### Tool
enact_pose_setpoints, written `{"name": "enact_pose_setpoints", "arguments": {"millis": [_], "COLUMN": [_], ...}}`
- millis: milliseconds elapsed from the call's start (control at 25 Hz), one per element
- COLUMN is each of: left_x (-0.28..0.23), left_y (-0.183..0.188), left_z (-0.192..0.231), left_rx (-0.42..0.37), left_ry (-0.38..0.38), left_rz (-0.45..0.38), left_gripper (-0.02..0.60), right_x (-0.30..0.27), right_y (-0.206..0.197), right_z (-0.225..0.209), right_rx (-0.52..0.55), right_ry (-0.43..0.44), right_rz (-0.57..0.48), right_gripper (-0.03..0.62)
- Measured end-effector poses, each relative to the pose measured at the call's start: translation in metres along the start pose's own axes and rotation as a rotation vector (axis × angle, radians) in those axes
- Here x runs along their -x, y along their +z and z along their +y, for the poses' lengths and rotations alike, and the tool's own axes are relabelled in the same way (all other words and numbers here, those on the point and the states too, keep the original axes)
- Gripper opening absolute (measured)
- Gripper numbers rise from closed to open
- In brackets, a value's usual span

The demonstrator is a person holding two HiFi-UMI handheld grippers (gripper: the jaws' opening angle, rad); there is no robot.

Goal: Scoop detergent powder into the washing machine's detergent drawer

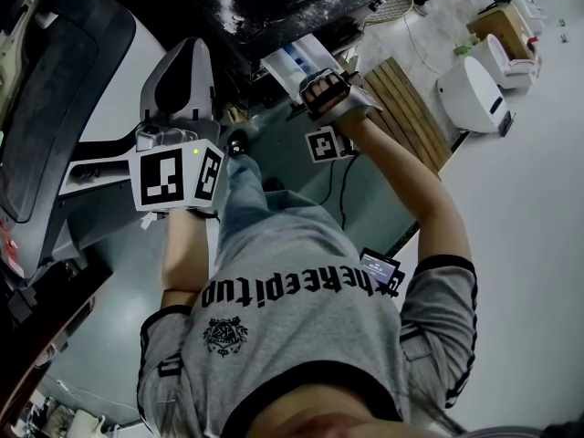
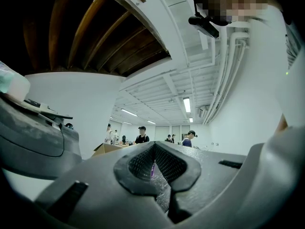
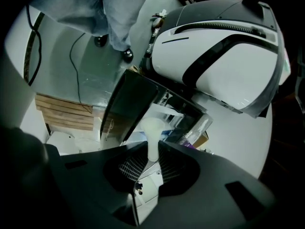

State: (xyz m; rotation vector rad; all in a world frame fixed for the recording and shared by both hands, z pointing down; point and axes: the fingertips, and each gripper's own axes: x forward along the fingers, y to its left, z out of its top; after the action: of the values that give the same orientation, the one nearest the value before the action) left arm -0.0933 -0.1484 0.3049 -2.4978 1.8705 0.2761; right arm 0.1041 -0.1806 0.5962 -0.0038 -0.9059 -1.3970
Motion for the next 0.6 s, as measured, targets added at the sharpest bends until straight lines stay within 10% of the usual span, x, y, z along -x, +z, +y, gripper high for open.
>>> {"name": "enact_pose_setpoints", "arguments": {"millis": [600], "left_x": [0.0037], "left_y": [-0.0005], "left_z": [0.0017], "left_rx": [0.005], "left_ry": [-0.001], "left_rz": [-0.002], "left_gripper": [0.003], "right_x": [0.0003], "right_y": [-0.0043], "right_z": [0.0009], "right_rx": [-0.03], "right_ry": [0.007], "right_rz": [0.033], "right_gripper": [0.063]}}
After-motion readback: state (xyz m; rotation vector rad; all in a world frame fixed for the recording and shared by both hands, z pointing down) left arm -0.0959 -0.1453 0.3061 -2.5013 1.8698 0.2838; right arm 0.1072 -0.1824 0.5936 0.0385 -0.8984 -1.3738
